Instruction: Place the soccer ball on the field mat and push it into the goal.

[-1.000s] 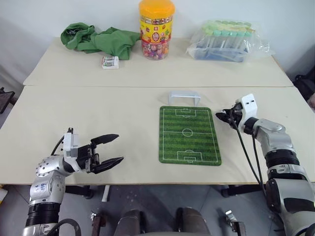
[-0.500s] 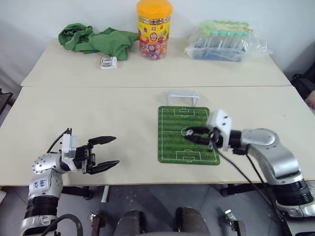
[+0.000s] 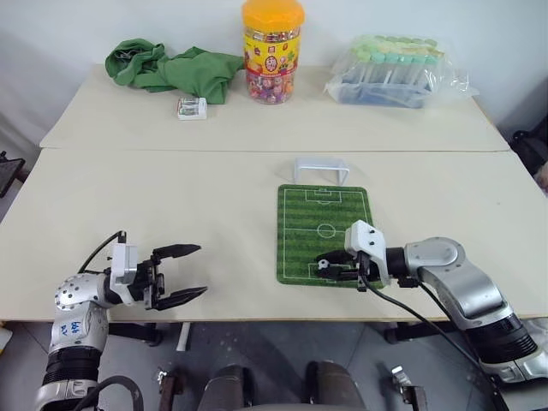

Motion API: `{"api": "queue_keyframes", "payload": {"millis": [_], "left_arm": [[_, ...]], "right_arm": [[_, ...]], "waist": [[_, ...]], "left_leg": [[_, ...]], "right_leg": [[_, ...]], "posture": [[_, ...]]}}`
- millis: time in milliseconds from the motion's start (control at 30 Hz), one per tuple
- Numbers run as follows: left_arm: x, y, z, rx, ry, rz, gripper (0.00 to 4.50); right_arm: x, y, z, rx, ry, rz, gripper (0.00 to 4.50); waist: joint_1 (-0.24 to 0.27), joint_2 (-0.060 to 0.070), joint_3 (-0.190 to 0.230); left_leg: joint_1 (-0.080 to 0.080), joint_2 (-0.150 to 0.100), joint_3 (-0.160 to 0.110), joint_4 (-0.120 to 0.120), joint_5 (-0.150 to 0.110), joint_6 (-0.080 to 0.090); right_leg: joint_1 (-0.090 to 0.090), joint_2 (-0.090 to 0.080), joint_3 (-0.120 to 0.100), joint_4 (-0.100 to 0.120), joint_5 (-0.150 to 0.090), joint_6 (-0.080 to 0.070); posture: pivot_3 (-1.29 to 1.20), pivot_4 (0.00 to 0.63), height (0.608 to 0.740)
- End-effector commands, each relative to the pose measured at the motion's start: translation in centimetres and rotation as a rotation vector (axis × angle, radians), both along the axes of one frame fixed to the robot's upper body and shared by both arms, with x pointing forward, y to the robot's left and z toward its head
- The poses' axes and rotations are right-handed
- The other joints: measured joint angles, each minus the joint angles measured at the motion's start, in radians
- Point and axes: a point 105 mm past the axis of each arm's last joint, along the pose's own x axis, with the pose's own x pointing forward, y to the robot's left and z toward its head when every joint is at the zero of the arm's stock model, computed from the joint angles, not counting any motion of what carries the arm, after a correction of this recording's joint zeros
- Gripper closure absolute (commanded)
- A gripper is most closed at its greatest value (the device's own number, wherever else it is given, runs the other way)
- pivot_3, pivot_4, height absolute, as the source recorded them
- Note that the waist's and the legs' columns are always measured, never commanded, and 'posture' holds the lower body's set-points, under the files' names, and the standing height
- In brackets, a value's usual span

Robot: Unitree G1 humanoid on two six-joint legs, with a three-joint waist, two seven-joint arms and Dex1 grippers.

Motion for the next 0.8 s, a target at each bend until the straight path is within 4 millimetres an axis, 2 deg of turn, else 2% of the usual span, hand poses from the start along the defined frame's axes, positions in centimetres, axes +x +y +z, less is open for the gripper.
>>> {"api": "queue_keyframes", "payload": {"millis": [33, 467, 500, 667, 800], "left_arm": [[-0.1, -0.1, 0.6, -0.004, -0.034, 0.001, 0.0], [0.4, -0.4, 0.9, -0.007, -0.043, 0.007, 0.0], [0.4, -0.4, 0.9, -0.007, -0.043, 0.007, 0.0], [0.6, -0.4, 0.9, -0.008, -0.044, 0.01, 0.0], [0.8, -0.5, 0.9, -0.008, -0.045, 0.012, 0.0]], "right_arm": [[0.0, -0.5, 0.2, -0.011, -0.027, 0.016, 3.66], [-0.5, -0.5, -0.8, -0.053, 0.0, 0.065, 3.66], [-0.5, -0.5, -0.9, -0.054, 0.0, 0.064, 2.95], [-0.3, -0.2, -0.7, -0.054, -0.012, 0.069, 1.5], [-0.1, -0.1, -0.3, -0.054, -0.025, 0.077, 1.5]], "waist": [[0.0, 0.0, 0.0], [0.001, 0.0, 0.0], [0.0, 0.0, 0.0], [0.0, 0.0, 0.0], [0.0, 0.0, 0.0]], "left_leg": [[0.0, 0.0, 0.0, 0.0, 0.0, 0.0], [0.0, 0.0, 0.0, 0.0, 0.0, 0.0], [0.0, 0.0, 0.0, 0.0, 0.0, 0.0], [0.001, 0.0, 0.0, 0.0, 0.0, 0.0], [0.001, 0.0, 0.0, 0.001, 0.0, 0.0]], "right_leg": [[0.0, 0.0, 0.0, 0.0, 0.0, 0.0], [0.0, 0.0, 0.0, 0.0, 0.0, 0.0], [0.0, 0.0, 0.0, 0.0, 0.0, 0.0], [0.001, 0.0, 0.0, 0.0, 0.0, 0.0], [0.001, 0.0, 0.0, 0.0, 0.0, 0.0]], "posture": [[0.0, 0.15, 0.74], [0.0, 0.15, 0.74], [0.0, 0.15, 0.74], [0.0, 0.15, 0.74], [0.0, 0.15, 0.74]]}}
